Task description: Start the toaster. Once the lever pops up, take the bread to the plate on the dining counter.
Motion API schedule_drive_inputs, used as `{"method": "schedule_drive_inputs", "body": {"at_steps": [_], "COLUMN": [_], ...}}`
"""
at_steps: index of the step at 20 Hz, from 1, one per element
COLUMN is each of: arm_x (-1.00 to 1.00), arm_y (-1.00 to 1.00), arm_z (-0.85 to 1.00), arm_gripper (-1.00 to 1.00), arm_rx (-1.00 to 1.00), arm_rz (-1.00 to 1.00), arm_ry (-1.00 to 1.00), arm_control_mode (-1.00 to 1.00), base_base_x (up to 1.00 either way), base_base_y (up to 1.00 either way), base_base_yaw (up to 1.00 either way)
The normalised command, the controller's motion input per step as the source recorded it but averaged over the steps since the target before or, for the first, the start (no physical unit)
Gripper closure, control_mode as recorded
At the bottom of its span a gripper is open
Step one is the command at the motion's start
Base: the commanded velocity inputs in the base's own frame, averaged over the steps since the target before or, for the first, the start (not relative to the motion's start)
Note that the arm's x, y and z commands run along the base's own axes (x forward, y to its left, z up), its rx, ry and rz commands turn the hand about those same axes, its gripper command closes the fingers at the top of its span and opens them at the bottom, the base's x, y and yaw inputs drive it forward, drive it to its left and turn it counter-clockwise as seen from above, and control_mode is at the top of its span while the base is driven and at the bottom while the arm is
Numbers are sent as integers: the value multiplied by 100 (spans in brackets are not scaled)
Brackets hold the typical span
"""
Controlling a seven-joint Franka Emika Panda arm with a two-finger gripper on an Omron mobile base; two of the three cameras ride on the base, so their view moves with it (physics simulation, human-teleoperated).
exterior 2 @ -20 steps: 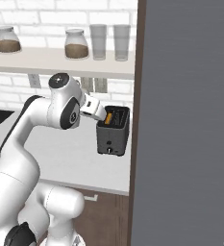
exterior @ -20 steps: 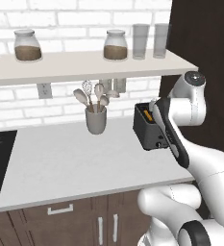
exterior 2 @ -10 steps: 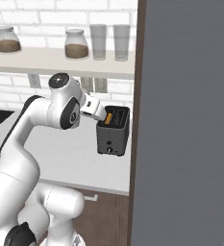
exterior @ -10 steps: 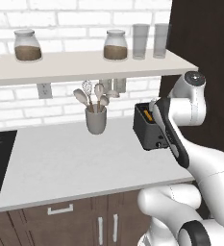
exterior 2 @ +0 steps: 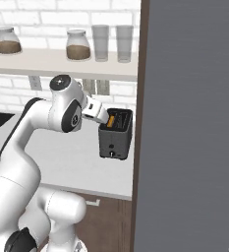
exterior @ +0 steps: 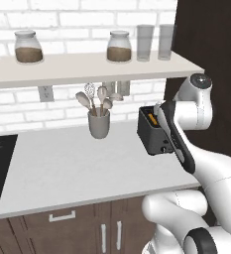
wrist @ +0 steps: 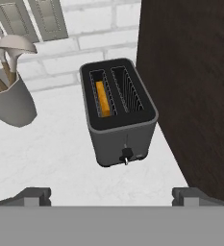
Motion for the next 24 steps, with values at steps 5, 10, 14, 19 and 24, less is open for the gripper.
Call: {"method": "schedule_drive_inputs", "body": {"at_steps": [5,10,14,19,24], "arm_x": [0,0,0,0,0], "arm_y": [0,0,0,0,0], "arm_z": [0,0,0,0,0], "arm_gripper": [-100,-100,-100,-100,-100], "arm_rx": [0,0,0,0,0], "arm_rz": [0,0,0,0,0], "arm_ry": [0,0,0,0,0], "arm_control_mode": [-100,-100,-100,-100,-100], "base_base_x": [0,0,0,0,0], "base_base_y": [0,0,0,0,0], "base_base_yaw": [0,0,0,0,0]}}
